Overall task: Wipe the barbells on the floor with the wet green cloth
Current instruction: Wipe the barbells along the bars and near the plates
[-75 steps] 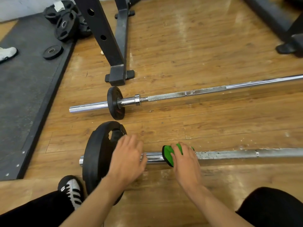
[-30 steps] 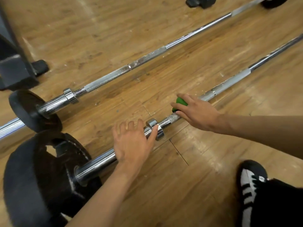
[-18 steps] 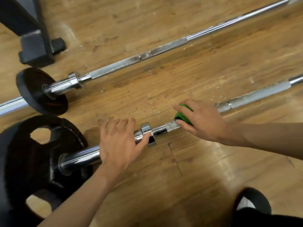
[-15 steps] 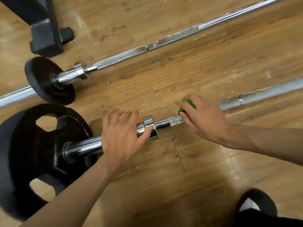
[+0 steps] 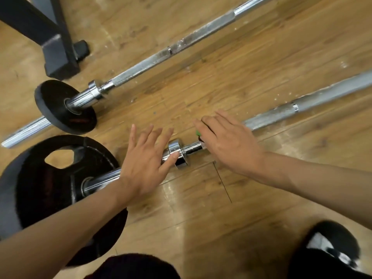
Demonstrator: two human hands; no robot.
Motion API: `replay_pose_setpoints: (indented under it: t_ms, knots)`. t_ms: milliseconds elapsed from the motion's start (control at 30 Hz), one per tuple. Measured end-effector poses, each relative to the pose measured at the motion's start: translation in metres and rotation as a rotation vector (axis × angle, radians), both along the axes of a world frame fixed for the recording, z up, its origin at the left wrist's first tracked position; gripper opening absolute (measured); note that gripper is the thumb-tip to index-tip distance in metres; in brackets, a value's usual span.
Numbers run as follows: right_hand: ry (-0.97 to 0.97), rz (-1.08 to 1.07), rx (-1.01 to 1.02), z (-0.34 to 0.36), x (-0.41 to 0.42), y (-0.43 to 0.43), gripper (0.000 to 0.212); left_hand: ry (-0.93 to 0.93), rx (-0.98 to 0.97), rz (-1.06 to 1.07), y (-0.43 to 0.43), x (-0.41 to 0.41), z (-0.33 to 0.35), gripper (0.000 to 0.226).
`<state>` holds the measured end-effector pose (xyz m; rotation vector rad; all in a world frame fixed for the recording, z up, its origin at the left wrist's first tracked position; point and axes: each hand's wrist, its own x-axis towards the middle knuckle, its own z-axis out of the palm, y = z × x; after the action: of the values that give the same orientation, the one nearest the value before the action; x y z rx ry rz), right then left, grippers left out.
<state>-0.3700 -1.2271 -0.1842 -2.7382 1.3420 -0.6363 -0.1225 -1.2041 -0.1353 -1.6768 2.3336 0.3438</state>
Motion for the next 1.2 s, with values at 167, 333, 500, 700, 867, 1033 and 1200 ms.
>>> replay_pose_setpoints:
  t_ms: [167, 333, 500, 700, 867, 1033, 1200]
  knots:
    - [0.073, -0.071, 0.048, 0.008, -0.022, 0.011, 0.036, 0.099, 0.072, 0.001, 0.011, 0.000, 0.004, 0.080]
    - [0.125, -0.192, 0.134, 0.020, -0.058, 0.007, 0.038, 0.113, 0.078, -0.048, 0.005, -0.001, 0.003, 0.083]
    - [0.134, -0.207, 0.146, 0.027, -0.022, 0.030, 0.055, 0.115, 0.071, -0.178, 0.004, -0.003, 0.006, 0.083]
    - [0.079, -0.025, 0.079, 0.010, 0.008, 0.036, 0.032, 0.178, -0.088, -0.356, 0.002, 0.003, -0.011, 0.070]
    - [0.110, -0.277, 0.083, 0.021, -0.077, 0.009, 0.035, 0.206, -0.137, -0.343, 0.002, -0.002, -0.016, 0.073]
    - [0.030, -0.507, 0.166, 0.025, -0.046, 0.027, 0.025, 0.183, -0.155, -0.325, 0.000, 0.000, -0.017, 0.075]
    - [-0.009, -0.120, 0.201, 0.013, 0.028, 0.049, 0.061, 0.170, -0.177, -0.302, 0.000, 0.001, -0.015, 0.081]
